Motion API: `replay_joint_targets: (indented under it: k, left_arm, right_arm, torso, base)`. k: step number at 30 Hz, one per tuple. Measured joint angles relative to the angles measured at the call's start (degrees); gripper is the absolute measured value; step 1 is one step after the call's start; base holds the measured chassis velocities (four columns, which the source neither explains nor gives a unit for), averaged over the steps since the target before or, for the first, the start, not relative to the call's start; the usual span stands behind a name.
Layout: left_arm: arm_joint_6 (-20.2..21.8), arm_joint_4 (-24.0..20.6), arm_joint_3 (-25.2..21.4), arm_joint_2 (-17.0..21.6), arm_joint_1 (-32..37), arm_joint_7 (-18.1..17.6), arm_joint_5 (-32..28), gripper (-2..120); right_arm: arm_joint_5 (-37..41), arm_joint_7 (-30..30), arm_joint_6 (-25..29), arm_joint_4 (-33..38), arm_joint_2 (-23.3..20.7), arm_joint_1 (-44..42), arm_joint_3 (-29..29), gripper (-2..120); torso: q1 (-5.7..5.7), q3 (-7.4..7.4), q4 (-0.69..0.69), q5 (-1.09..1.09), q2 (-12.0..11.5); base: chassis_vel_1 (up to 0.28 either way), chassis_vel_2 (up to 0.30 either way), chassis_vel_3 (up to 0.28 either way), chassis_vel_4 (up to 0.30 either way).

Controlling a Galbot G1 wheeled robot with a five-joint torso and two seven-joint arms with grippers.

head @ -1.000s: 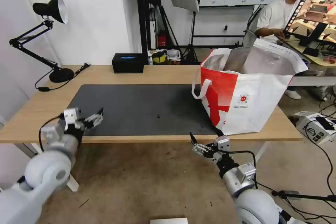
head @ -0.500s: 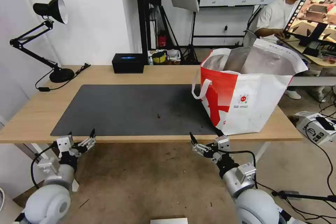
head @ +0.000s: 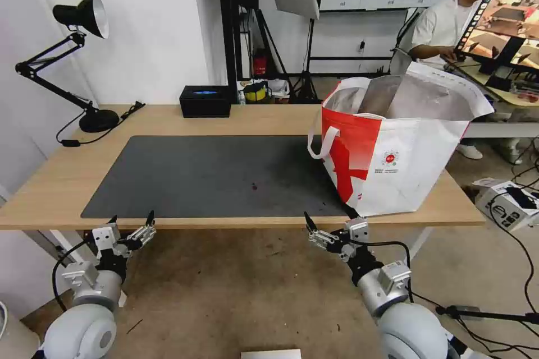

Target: Pick up the trash from the table and place it into the takeout bag.

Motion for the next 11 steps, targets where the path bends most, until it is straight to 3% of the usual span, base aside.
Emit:
replay_joint_targets:
  k: [11]
  left_arm:
    - [0.16,-0.06,0.05,0.09,-0.12,-0.03,-0.15,100]
  right_arm:
    - [0.0,0.0,0.0,0.0,0.0,0.0,0.0,100]
  torso:
    - [0.0,0.0,0.0,0.0,0.0]
  base:
    - [0.0,0.0,0.0,0.0]
